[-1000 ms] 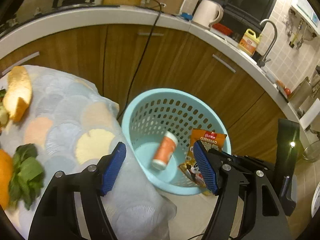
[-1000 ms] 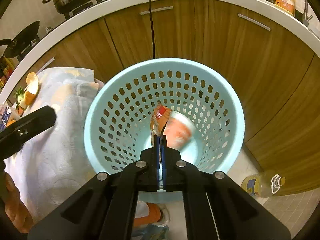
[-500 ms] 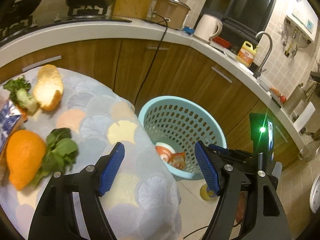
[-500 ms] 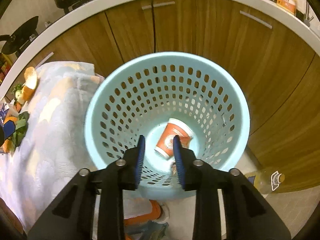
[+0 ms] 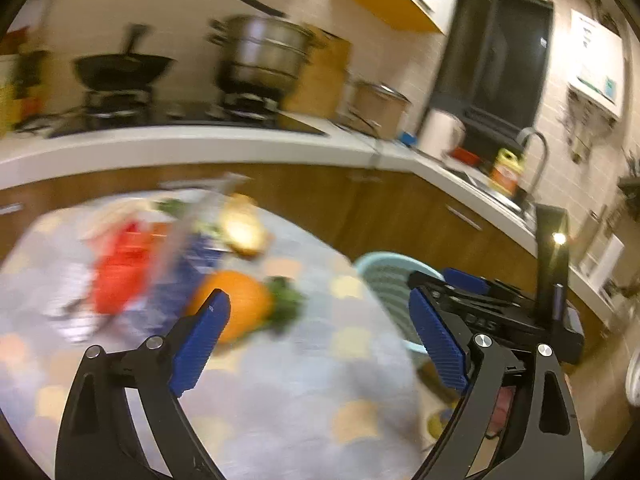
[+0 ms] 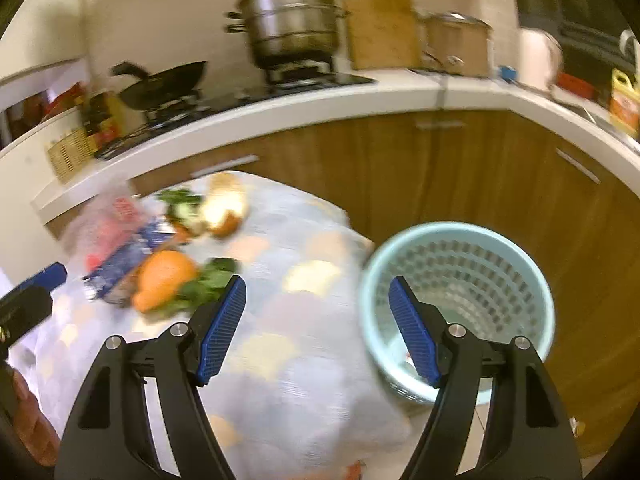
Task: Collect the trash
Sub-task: 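Move both tools back from the basket to the table, then grasp the white polka-dot paper with the left tool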
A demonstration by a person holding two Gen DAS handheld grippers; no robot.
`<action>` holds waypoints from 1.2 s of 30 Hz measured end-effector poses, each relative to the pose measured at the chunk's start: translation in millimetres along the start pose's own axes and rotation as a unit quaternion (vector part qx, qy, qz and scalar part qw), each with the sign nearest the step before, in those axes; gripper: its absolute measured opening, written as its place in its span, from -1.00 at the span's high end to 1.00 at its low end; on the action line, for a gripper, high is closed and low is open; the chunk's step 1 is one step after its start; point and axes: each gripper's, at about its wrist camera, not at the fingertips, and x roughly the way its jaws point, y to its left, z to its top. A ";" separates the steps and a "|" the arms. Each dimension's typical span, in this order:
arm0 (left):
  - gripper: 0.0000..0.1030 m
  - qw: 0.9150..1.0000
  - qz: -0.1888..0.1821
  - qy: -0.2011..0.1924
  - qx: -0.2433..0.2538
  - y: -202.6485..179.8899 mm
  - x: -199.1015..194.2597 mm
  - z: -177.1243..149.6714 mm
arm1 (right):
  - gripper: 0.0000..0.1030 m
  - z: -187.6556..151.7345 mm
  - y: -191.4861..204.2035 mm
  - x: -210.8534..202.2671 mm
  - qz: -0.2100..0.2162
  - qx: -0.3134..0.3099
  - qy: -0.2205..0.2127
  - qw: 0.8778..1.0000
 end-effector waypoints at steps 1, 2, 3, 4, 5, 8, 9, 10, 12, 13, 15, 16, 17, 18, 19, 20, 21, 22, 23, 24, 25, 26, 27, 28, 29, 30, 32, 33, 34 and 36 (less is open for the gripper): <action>-0.72 1.000 0.018 -0.006 -0.005 12.3 -9.7 -0.1 | -0.36 -0.1 12.2 -1.3 0.007 -0.008 -0.005 1.000; -0.72 0.999 0.036 -0.012 -0.009 25.0 -19.2 -0.4 | -0.36 0.4 21.1 -1.1 0.012 -0.014 -0.008 1.000; -0.72 0.999 0.047 -0.016 -0.012 33.2 -25.3 -0.8 | -0.36 0.9 29.1 0.1 0.015 -0.019 -0.010 1.000; -0.72 0.998 0.063 -0.019 -0.019 44.7 -32.1 -1.2 | -0.36 0.9 39.8 2.9 0.019 -0.025 -0.013 0.999; -0.72 0.996 0.081 -0.023 -0.032 60.9 -39.4 -2.5 | -0.36 0.6 50.3 6.6 0.023 -0.033 -0.014 0.999; -0.72 0.991 0.114 -0.027 -0.067 97.4 -51.6 -3.1 | -0.36 -2.2 77.3 18.5 0.029 -0.054 -0.017 0.998; -0.72 0.988 0.130 -0.028 -0.080 112.8 -55.0 -3.1 | -0.36 -3.4 83.5 22.9 0.031 -0.059 -0.016 0.998; -0.72 0.985 0.141 -0.026 -0.091 127.3 -56.3 -2.7 | -0.36 -4.5 89.4 28.0 0.033 -0.063 -0.015 0.997; -0.72 0.979 0.169 -0.012 -0.115 156.5 -54.3 -2.2 | -0.36 -5.1 97.9 39.5 0.030 -0.073 -0.015 0.997; -0.72 0.977 0.174 -0.006 -0.122 166.0 -52.3 -1.9 | -0.36 -5.4 98.7 43.6 0.029 -0.075 -0.014 0.997; -0.72 0.971 0.187 0.011 -0.149 193.2 -44.4 -2.8 | -0.36 -4.8 99.7 54.4 0.024 -0.074 -0.011 0.997; -0.70 0.969 0.185 0.018 -0.161 205.0 -40.0 -3.4 | -0.36 -4.5 99.3 61.9 0.017 -0.072 -0.009 0.997; -0.69 0.968 0.181 0.025 -0.173 213.4 -35.9 -4.8 | -0.36 -4.9 97.6 66.8 0.014 -0.070 -0.006 0.997; -0.69 0.965 0.179 0.033 -0.187 223.0 -29.9 -6.1 | -0.36 -5.8 97.0 71.8 0.012 -0.068 -0.003 0.998; -0.69 0.964 0.174 0.039 -0.197 230.5 -23.5 -7.1 | -0.36 -7.6 96.4 76.2 0.013 -0.065 0.002 0.998; -0.69 0.963 0.171 0.046 -0.202 235.8 -16.2 -7.9 | -0.36 -9.1 95.3 79.6 0.014 -0.064 0.007 0.998; -0.69 0.962 0.172 0.050 -0.204 239.1 -11.1 -8.7 | -0.36 -10.4 95.1 82.5 0.013 -0.064 0.011 0.998; -0.69 0.962 0.174 0.057 -0.203 240.8 -3.6 -9.2 | -0.36 -11.0 95.4 83.9 0.012 -0.065 0.013 0.998; -0.69 0.962 0.177 0.065 -0.198 241.1 4.9 -9.8 | -0.36 -10.7 95.2 83.6 0.015 -0.065 0.011 0.998; -0.67 0.961 0.184 0.072 -0.194 241.3 11.4 -10.3 | -0.36 -10.4 94.7 83.3 0.017 -0.066 0.009 0.998; -0.64 0.960 0.192 0.080 -0.186 241.7 19.1 -10.7 | -0.36 -10.5 94.0 84.3 0.018 -0.065 0.009 0.998; -0.62 0.960 0.197 0.091 -0.178 239.9 25.5 -11.2 | -0.36 -10.8 93.2 85.4 0.019 -0.062 0.012 0.998; -0.62 0.959 0.210 0.103 -0.163 236.3 31.4 -11.6 | -0.36 -11.1 92.3 86.1 0.021 -0.060 0.014 0.998; -0.62 0.958 0.223 0.115 -0.142 229.8 36.8 -10.3 | -0.36 -11.3 91.8 86.2 0.024 -0.060 0.014 0.998; -0.62 0.957 0.228 0.124 -0.129 226.2 41.4 -9.9 | -0.36 -11.5 92.0 86.0 0.026 -0.061 0.014 0.998; -0.63 0.955 0.238 0.132 -0.118 223.5 46.1 -10.3 | -0.36 -11.8 92.8 85.8 0.025 -0.063 0.013 0.998; -0.63 0.950 0.261 0.147 -0.091 215.0 54.9 -11.3 | -0.36 -11.8 94.9 86.3 0.026 -0.067 0.013 0.997; -0.62 0.949 0.264 0.150 -0.083 211.5 56.8 -11.7 | -0.36 -12.3 95.9 86.4 0.026 -0.068 0.014 0.997; -0.62 0.949 0.264 0.152 -0.076 208.6 58.3 -11.9 | -0.36 -12.5 96.2 86.6 0.027 -0.069 0.014 0.997; -0.47 0.951 0.262 0.150 -0.069 204.6 58.2 -12.3 | -0.36 -12.5 95.9 86.4 0.028 -0.068 0.013 0.997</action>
